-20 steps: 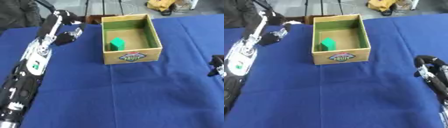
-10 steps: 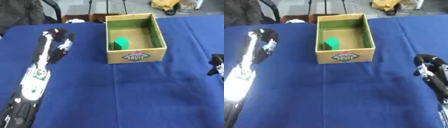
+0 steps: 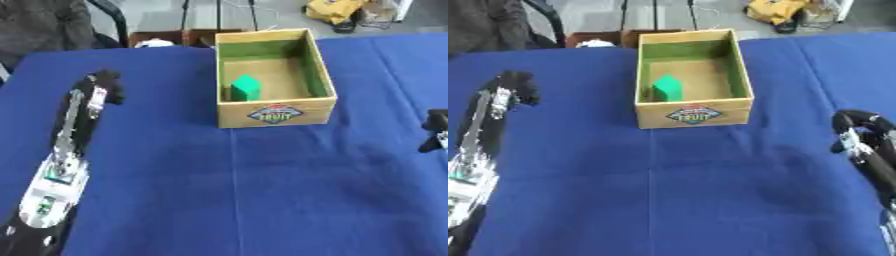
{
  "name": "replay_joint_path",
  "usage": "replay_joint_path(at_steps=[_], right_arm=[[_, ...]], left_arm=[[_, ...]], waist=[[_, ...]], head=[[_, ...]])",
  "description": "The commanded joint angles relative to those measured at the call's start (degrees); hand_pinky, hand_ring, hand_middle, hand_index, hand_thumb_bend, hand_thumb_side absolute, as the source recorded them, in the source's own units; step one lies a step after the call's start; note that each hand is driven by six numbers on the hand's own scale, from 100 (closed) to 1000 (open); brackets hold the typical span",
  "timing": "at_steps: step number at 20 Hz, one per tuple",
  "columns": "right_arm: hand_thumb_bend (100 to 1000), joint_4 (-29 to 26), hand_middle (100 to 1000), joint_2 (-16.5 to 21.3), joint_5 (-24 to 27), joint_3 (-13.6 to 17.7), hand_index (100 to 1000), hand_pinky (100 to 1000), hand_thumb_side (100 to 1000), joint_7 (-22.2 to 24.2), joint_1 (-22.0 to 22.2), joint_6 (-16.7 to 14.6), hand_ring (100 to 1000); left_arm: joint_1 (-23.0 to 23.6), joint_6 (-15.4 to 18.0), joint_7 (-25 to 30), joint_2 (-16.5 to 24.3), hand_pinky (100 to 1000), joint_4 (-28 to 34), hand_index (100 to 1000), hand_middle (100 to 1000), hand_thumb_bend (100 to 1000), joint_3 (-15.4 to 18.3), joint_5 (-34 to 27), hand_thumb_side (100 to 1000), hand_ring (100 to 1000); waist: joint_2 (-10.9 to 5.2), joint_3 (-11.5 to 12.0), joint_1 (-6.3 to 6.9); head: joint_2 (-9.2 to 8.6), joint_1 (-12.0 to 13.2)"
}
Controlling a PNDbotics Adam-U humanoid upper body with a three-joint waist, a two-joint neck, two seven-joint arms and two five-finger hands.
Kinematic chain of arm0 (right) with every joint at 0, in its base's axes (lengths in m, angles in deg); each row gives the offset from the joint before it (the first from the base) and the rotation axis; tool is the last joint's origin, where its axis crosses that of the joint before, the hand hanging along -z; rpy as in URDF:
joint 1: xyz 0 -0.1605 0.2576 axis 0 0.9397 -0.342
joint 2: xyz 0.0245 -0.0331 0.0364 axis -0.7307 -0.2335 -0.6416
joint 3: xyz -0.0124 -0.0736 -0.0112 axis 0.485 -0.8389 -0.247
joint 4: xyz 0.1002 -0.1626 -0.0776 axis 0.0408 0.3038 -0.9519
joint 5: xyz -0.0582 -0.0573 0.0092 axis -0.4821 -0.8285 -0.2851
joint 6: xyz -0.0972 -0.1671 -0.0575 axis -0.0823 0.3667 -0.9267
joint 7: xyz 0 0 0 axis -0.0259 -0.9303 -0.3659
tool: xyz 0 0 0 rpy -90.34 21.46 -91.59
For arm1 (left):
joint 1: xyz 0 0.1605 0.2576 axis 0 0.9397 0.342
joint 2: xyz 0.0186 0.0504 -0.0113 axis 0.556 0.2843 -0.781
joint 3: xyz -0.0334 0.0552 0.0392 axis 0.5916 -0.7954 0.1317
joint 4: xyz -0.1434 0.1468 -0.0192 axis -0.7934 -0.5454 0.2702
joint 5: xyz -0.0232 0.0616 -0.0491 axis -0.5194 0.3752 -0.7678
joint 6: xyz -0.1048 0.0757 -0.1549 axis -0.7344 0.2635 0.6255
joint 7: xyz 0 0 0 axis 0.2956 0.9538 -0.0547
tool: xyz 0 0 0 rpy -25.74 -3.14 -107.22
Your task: Pick up objects on the table and place them in the box.
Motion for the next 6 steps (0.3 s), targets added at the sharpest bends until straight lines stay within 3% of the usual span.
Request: replay_joint_path(at_steps=[1, 6], right_arm=[[362, -0.93, 573, 0.51, 0.43, 0.31, 749, 483, 609, -0.07, -0.66, -0.06, 432], [361, -0.95, 572, 0.50, 0.39, 0.38, 749, 483, 610, -0.07, -0.60, -0.07, 432]], left_arm=[[0.38, 0.12, 1.01, 1.30, 594, 1.38, 726, 542, 554, 0.70, -1.46, 927, 564], [1.35, 0.14, 1.20, 0.38, 593, 1.50, 724, 541, 555, 0.98, -1.66, 929, 562]], waist=[[-0.75, 0.18, -0.21], [-0.66, 0.26, -0.34]], head=[[0.21, 0.08], [0.21, 0.16]])
